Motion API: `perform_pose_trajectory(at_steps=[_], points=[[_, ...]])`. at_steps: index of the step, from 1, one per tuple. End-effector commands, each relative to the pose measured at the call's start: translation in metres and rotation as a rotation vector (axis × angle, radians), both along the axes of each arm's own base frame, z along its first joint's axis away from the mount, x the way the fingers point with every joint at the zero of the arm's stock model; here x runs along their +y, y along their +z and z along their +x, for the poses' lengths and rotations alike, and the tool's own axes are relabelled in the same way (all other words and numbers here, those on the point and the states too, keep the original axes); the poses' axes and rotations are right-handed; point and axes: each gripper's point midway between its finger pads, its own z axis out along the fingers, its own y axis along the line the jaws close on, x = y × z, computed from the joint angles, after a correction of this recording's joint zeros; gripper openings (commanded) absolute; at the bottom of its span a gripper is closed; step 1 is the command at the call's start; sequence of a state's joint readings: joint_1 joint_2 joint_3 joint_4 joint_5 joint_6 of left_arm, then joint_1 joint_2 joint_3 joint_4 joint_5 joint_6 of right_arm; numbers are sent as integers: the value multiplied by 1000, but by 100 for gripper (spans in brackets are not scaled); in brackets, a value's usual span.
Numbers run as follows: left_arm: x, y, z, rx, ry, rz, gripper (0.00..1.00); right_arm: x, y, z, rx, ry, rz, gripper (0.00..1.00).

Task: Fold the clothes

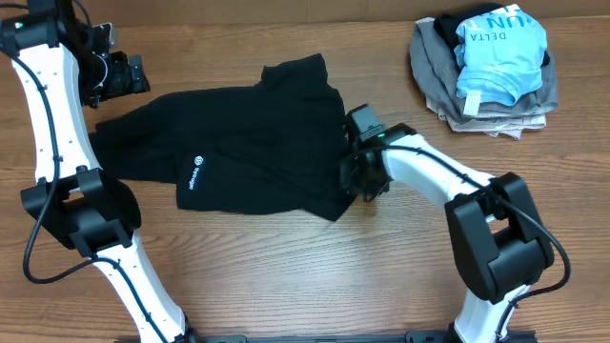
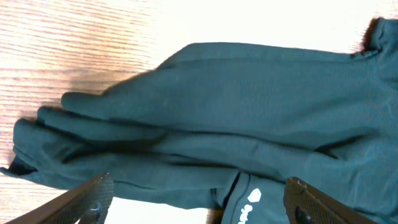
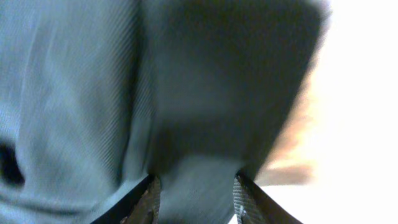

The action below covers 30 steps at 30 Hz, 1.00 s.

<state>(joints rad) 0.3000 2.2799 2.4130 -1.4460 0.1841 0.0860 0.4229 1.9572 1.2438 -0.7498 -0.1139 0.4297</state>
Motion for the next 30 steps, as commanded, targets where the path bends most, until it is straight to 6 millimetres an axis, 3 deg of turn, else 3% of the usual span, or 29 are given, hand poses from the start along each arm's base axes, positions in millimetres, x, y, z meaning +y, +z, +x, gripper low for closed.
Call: perform_pose_trajectory(at_steps=[1,5,8,11,12,14,17,21,30], points=[[-15,7,6,-35,-55,-2,90,-86,-35,19,-3,-181,-189,40],[-28,9,16,-62,-87,5,91,-141,-24,53,-62,-267,-144,38],[-40,11,23,-82,-114,11,93,-149,2,63,-35,-244,-63,38],[-47,12,27,-95,-129,14,97,-111,31,61,3,-122,64,46],[-47,12,27,-96,-126,12,98,-80,33,53,28,-61,133,52],[-47,12,27,-96,-125,12,98,-41,28,41,34,23,159,57],[-47,13,28,-100,-125,14,98,-6,21,32,20,110,158,61],[-46,14,30,-110,-125,17,98,6,3,28,11,96,38,64],[-45,14,32,-117,-125,22,98,-8,-28,26,15,44,-148,66]])
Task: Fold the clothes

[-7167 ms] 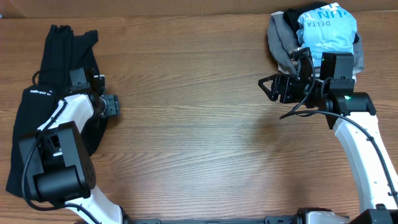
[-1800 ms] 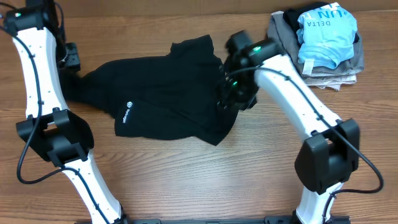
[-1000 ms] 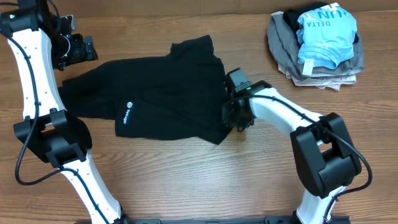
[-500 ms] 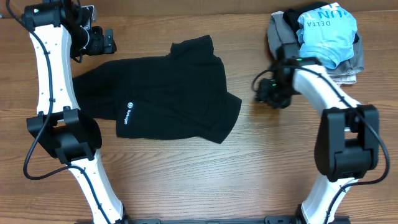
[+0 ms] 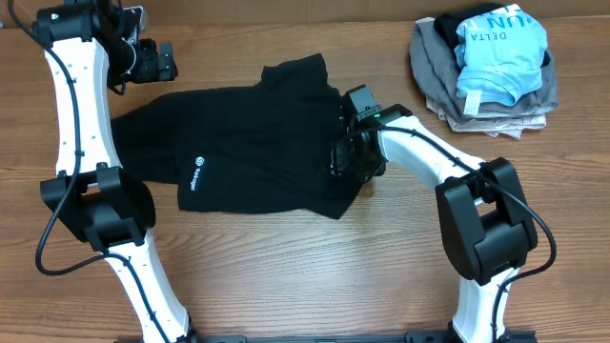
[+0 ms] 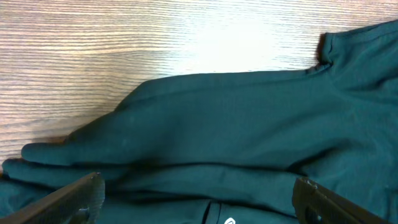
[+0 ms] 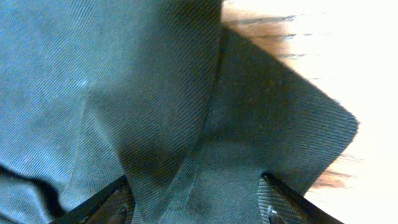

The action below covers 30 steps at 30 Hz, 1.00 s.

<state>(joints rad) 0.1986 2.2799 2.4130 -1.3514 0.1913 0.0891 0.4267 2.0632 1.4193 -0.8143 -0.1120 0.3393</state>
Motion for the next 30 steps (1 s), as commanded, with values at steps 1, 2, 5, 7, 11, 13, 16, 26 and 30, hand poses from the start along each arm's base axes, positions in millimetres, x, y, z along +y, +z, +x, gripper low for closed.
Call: perform_pose_trajectory(at_steps=[1,2,5,7,11,13,16,26,30], points=[[0,7,1,-23,-19,4,98,-25,-35,-5,35,-52,-153,65],[1,7,1,-23,-18,4,98,-28,-40,-7,45,-66,-177,62],[1,7,1,-23,-18,4,98,-35,-48,-13,69,-65,-223,40],[1,7,1,-23,-18,4,98,-41,-49,-14,72,-77,-253,17],[0,7,1,-23,-18,3,98,-61,-46,-4,16,-126,-353,4],[0,7,1,-24,-18,4,99,-78,-42,11,-42,-141,-412,4],[1,7,1,-26,-18,4,99,-99,-35,38,-112,-132,-432,4],[2,9,6,-48,-18,9,100,-137,48,123,-216,-179,-182,9],[3,11,11,-70,-18,13,100,-108,119,131,-240,-103,-49,30]])
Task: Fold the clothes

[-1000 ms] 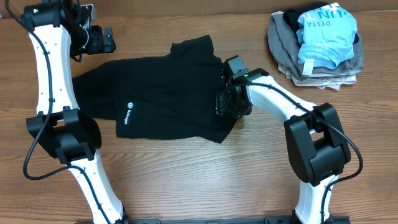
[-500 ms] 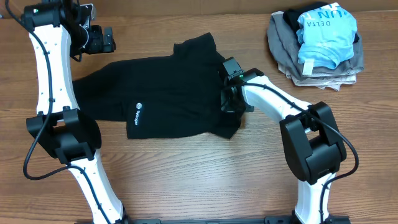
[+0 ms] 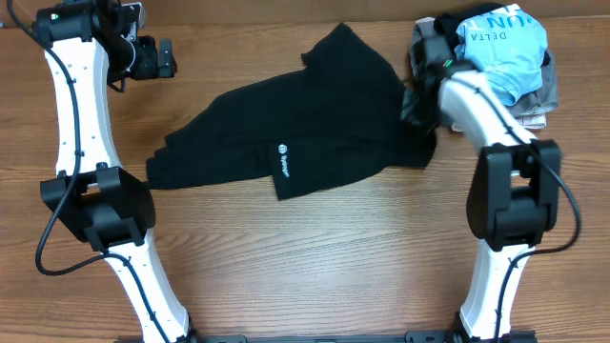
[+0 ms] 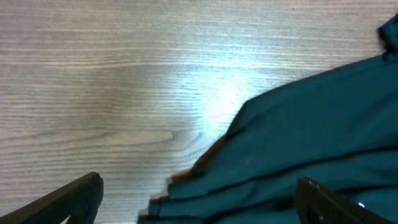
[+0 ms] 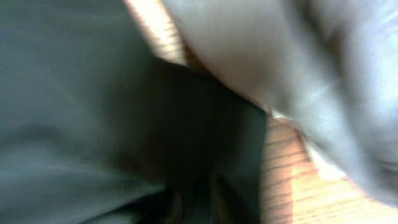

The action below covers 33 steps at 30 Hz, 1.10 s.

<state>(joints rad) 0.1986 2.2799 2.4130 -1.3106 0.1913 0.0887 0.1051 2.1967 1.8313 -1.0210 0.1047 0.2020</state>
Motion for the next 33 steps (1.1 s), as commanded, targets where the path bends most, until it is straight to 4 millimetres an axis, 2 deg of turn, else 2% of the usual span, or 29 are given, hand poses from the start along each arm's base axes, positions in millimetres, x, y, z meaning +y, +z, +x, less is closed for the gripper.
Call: perform_pose_trajectory(at_steps=[1,4,7,13,15,16,19,23,24,28,33], points=[[1,8,3,-35,-18,7,100,58,83,19,-117,177,164,36],[1,9,5,-43,-19,6,100,93,126,4,-122,274,234,46],[2,9,6,-46,-21,12,100,127,137,-22,-69,354,242,53],[9,9,5,-49,-30,23,100,200,109,-88,105,529,217,62],[14,9,4,-49,-21,23,100,223,94,-106,138,589,205,71],[19,9,3,-48,-8,20,100,241,79,-122,166,635,196,76],[26,9,2,-48,9,18,100,265,52,-144,193,697,187,80],[29,10,1,-48,18,15,100,288,25,-160,175,765,158,97],[29,10,1,-48,18,15,100,290,10,-160,138,785,87,100],[28,9,1,-47,18,15,100,285,-12,-154,86,804,-55,100],[28,9,0,-42,17,14,100,271,-45,-154,149,815,-146,98]])
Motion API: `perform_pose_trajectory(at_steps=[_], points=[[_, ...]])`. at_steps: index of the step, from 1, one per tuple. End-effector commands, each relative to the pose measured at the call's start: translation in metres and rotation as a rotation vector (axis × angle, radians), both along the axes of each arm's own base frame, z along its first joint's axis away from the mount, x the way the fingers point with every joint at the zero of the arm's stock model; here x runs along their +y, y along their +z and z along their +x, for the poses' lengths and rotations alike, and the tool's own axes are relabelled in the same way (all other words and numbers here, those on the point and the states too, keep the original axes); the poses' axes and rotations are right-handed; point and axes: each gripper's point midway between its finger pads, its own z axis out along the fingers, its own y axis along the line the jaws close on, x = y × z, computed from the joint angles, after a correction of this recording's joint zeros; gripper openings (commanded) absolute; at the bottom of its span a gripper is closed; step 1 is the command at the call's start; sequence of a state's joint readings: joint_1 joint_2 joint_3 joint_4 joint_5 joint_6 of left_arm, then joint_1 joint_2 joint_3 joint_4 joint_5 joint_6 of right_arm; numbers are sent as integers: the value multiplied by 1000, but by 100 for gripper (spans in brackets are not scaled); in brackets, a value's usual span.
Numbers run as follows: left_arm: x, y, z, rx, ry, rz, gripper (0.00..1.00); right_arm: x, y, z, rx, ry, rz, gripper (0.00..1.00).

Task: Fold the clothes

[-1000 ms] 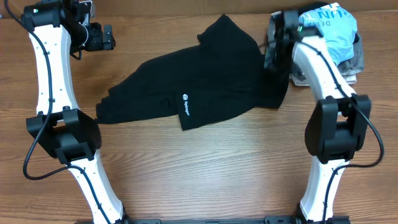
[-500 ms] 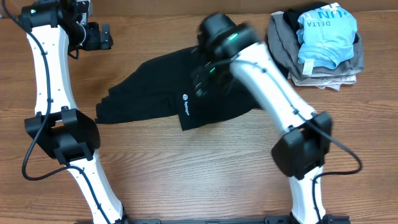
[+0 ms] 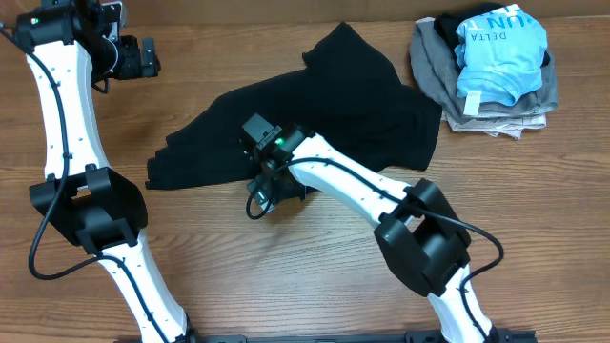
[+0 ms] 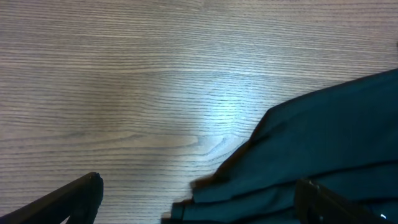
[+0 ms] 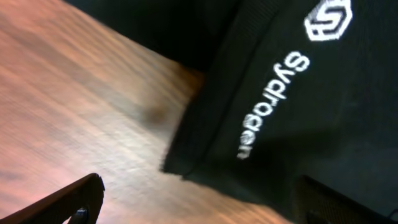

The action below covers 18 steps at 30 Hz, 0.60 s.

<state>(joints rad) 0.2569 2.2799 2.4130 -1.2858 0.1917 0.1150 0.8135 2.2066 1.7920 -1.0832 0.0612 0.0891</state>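
A black shirt (image 3: 315,114) with a small white logo lies spread and crumpled across the table's middle, running from the lower left to the upper right. My right gripper (image 3: 270,191) hovers open over its near edge. In the right wrist view the white logo text (image 5: 267,106) sits just ahead of the right gripper (image 5: 202,206), and nothing is between the fingers. My left gripper (image 3: 141,57) is open at the far left, off the cloth. In its wrist view the shirt's folded sleeve end (image 4: 298,149) lies to the right of the left gripper (image 4: 199,202).
A pile of other clothes (image 3: 486,67), grey with a light blue shirt on top, sits at the far right corner, close to the black shirt's right edge. Bare wooden table (image 3: 286,276) stretches along the near side.
My right gripper was at the shirt's right edge beside the pile. Now it is open over the near edge by the logo. The shirt has stayed put. The left gripper sits slightly further left.
The shirt lay left of centre with my right gripper at its right hem, cloth between the fingers, and the left gripper above the sleeve. Later the shirt lay further right, its edge by the pile. Now the right gripper is off it, at the logo.
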Motion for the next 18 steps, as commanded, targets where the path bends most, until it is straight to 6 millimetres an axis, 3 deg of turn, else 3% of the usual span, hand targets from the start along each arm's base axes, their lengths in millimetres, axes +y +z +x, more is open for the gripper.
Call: perform_pose_trajectory(at_steps=[1,3,4,5,10,12,15,18], points=[[-3,6,0,-14,-17,-2,100,-21,-30,9,-9,-6,-121,94],[-3,6,-1,-13,-17,-2,100,-25,-33,9,2,-19,-130,81],[-3,6,-1,-13,-17,-1,100,-26,-33,10,2,-32,-128,68],[-2,6,-1,-12,-15,0,100,-27,-32,13,-2,-52,-122,62],[-3,5,-3,-5,-15,-1,99,-41,-15,28,-10,-174,-101,10],[-3,5,-4,3,-15,-4,95,-53,0,33,-6,-229,-100,4],[-5,4,-10,24,-15,-9,88,-72,35,35,12,-303,-83,4],[-7,4,-19,55,-15,-18,82,-92,81,34,22,-375,-44,4]])
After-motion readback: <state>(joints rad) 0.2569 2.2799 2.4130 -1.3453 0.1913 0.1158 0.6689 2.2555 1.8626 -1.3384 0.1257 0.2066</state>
